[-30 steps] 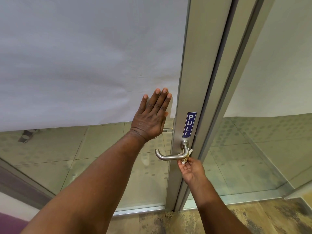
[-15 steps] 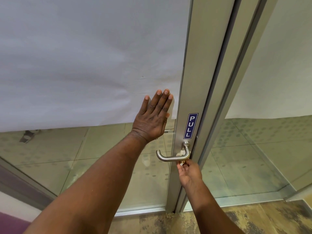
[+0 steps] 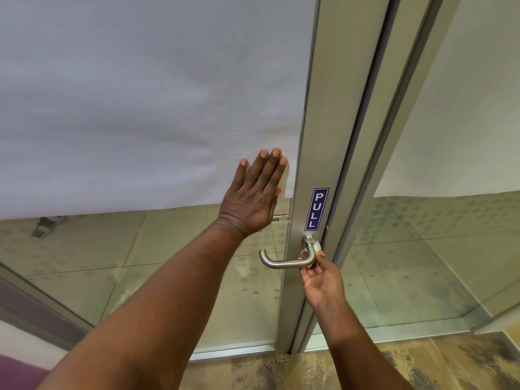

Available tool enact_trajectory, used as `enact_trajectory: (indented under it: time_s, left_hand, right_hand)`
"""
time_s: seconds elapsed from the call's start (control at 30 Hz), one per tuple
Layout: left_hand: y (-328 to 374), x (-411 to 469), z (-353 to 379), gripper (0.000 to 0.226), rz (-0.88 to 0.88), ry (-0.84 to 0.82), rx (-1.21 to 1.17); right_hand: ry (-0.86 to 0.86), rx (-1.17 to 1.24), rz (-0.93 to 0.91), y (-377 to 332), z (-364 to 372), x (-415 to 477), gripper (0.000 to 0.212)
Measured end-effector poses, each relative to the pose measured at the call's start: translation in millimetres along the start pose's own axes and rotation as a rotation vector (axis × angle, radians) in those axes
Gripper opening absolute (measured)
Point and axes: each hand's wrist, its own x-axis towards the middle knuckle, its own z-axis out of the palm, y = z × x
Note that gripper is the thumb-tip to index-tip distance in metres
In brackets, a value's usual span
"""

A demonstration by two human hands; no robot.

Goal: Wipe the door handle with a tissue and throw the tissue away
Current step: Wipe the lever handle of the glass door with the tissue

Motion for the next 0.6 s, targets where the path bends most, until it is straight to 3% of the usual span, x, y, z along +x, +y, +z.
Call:
enact_trajectory:
  time_s: [0.2, 0.47, 0.6]
  left_hand:
    - [1, 1, -2, 0.068, -0.006, -0.008, -0.014]
    - [2, 1, -6, 0.069, -0.014, -0.032, 0.003]
    - [2, 2, -7, 0.068, -0.018, -0.039, -0.012]
  right_hand:
    - [-0.066, -0.154, -0.063, -15, -5, -2, 0.028]
    - [-0.113, -0.699, -0.420, -18, -16, -12, 0.030]
    - [-0.067, -0.630, -0.579, -19, -12, -13, 0.022]
